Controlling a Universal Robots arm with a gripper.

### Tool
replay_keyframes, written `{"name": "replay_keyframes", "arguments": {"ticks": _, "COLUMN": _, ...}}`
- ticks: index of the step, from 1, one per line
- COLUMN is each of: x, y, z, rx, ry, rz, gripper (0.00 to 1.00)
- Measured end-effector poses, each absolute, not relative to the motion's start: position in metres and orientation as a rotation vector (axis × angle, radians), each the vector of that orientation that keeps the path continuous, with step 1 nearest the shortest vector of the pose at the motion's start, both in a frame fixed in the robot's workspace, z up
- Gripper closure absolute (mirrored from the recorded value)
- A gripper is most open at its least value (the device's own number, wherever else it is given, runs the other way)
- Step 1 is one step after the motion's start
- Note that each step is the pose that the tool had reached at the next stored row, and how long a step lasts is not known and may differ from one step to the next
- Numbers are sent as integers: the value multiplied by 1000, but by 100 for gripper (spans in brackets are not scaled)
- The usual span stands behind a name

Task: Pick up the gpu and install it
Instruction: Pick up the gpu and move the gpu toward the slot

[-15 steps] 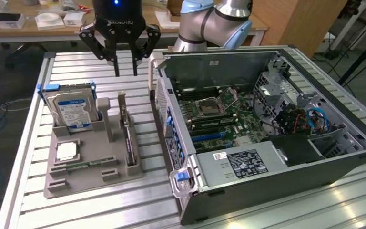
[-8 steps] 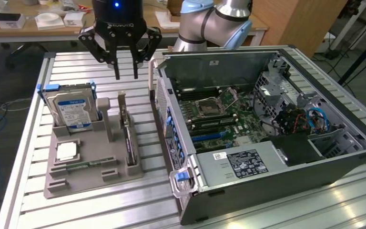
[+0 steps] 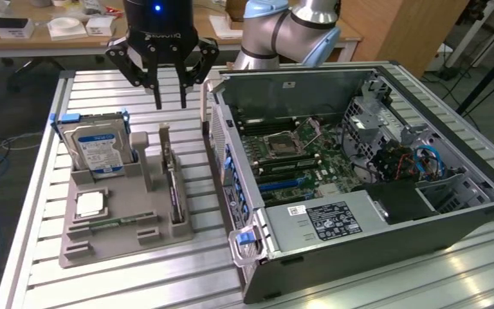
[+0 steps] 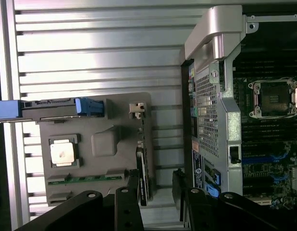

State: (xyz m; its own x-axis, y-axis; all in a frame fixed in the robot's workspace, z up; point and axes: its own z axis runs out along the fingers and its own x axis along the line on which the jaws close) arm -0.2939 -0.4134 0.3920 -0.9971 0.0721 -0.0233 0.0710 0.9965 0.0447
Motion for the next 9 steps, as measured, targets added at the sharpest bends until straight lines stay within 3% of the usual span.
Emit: {"name": "replay_keyframes", "arguments": {"ticks": 9, "x": -294, "y": -413, "z": 392, "rx": 112, "ry": 3114, "rz": 68, "gripper": 59}}
